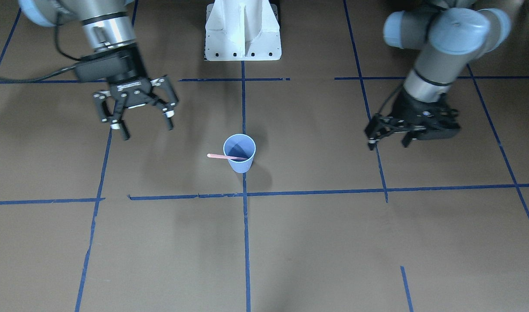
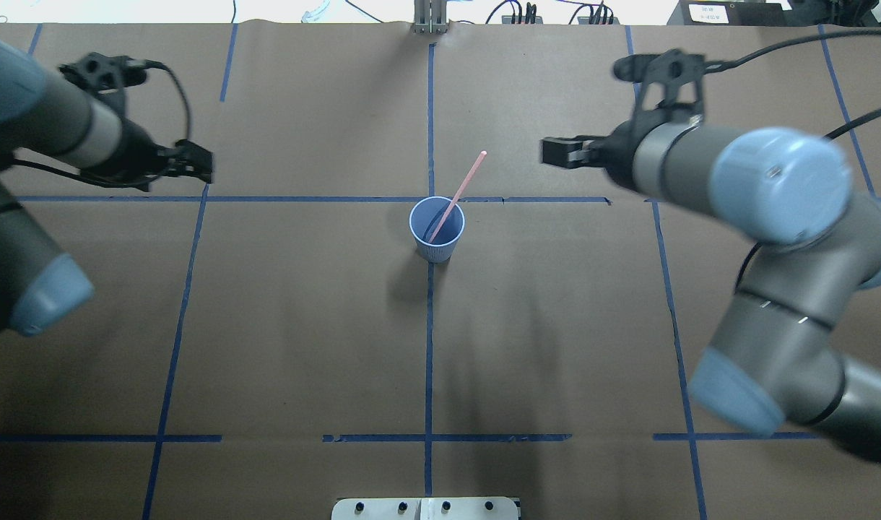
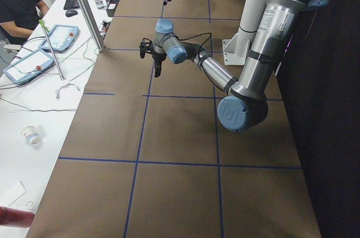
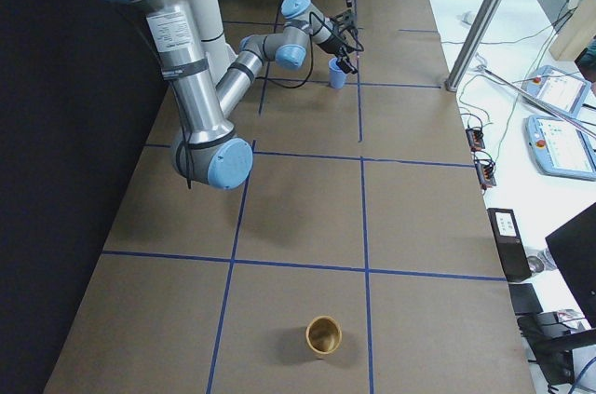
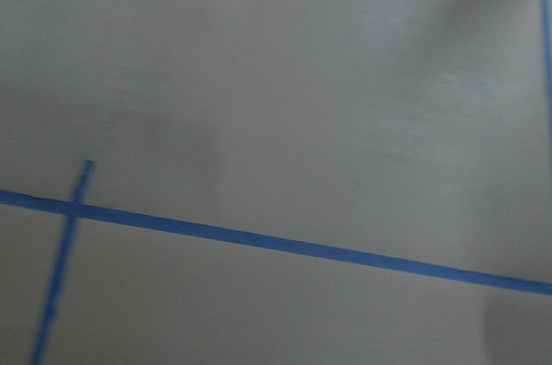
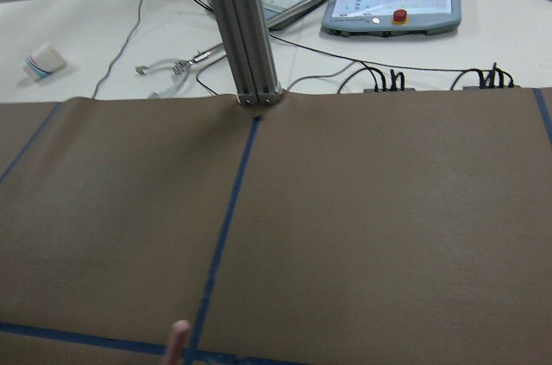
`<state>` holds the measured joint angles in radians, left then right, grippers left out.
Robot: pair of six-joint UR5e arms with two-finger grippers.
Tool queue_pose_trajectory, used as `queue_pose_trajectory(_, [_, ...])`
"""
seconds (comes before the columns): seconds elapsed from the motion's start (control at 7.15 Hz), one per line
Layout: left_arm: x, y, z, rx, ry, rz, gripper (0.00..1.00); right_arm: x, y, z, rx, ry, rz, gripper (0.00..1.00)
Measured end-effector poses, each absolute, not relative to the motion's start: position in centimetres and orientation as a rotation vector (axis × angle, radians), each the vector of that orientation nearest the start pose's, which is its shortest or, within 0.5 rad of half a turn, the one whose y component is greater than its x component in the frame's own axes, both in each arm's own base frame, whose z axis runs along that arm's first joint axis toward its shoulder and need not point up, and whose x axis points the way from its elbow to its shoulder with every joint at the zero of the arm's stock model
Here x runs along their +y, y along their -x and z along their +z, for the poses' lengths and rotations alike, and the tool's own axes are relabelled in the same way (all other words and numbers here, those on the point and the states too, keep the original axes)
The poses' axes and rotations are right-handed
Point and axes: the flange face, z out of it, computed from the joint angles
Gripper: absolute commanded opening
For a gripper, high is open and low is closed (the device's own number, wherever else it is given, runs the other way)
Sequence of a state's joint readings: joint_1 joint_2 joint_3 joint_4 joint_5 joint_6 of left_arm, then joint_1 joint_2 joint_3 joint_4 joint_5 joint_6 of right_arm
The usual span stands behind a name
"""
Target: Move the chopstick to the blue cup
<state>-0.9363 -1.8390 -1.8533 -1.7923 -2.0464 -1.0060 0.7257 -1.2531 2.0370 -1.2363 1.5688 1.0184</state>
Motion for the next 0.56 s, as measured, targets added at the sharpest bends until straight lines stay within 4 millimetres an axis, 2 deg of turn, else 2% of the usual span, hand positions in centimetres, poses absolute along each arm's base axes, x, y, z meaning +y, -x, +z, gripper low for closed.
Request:
queue_pose_trajectory(0.28, [-52.8,-17.4,42.9,0.803,-0.213,-0.037,1.00,-50.2,20.5,31.9,-0.821,-0.566,0.012,1.00])
queue_pose_trajectory(0.42, [-53.1,-12.1,46.4,0.771,-0.226,0.017,1.00,-52.2,13.7,37.3,-0.806,-0.487,-0.053,1.00])
queue_pose_trajectory(0.56, [-53.4,-6.8,49.7,0.756,-0.216,0.059,1.00,-53.8,6.9,43.5,-0.814,-0.407,-0.108,1.00])
